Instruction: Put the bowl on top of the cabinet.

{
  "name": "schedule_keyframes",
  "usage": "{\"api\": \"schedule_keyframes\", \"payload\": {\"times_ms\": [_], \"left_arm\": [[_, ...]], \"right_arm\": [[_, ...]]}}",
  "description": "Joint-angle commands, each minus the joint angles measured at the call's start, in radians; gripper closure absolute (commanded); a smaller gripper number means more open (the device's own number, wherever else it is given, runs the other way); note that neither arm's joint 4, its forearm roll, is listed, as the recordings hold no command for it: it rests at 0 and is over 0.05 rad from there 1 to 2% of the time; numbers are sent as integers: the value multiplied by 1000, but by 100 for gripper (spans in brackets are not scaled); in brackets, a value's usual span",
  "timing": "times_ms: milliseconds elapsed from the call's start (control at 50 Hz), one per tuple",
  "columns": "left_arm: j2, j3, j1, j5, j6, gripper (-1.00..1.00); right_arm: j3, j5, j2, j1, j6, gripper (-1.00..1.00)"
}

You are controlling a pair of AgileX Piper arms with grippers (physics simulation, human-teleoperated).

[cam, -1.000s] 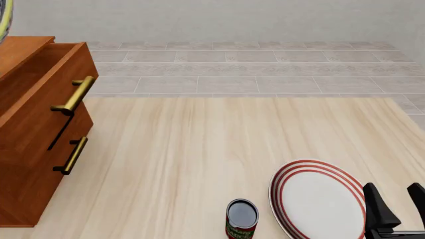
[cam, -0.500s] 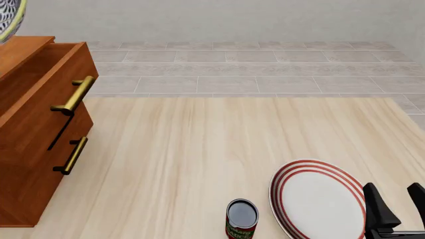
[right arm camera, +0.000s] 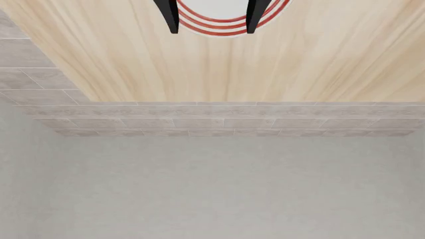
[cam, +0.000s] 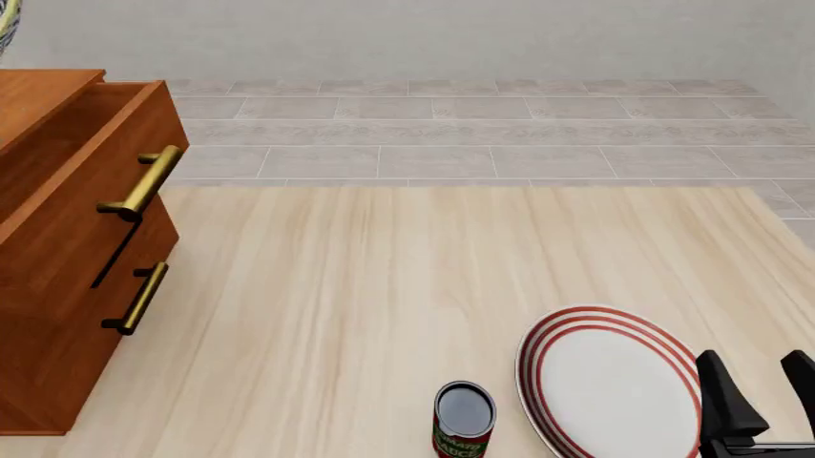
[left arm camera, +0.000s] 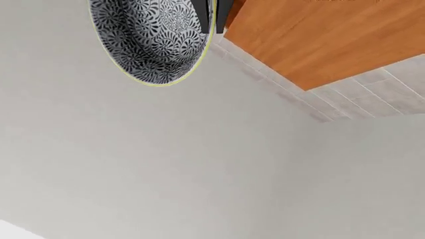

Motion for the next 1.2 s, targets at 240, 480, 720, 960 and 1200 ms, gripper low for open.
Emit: {"api": "schedule_keyframes", "payload": {"times_ms": [240, 480, 720, 960, 1200], "left_arm": [[23, 29, 67, -45, -82, 100], [-38, 53, 98, 0, -63, 100], [-14, 33, 141, 28, -21, 100], [61, -4, 203, 6, 1, 100], [113, -46, 233, 4, -2, 100]], "right_arm": [[0, 0, 0, 0, 0, -100], [0, 0, 0, 0, 0, -100], [0, 0, 0, 0, 0, -100], [0, 0, 0, 0, 0, -100], [0, 0, 0, 0, 0, -100]]}}
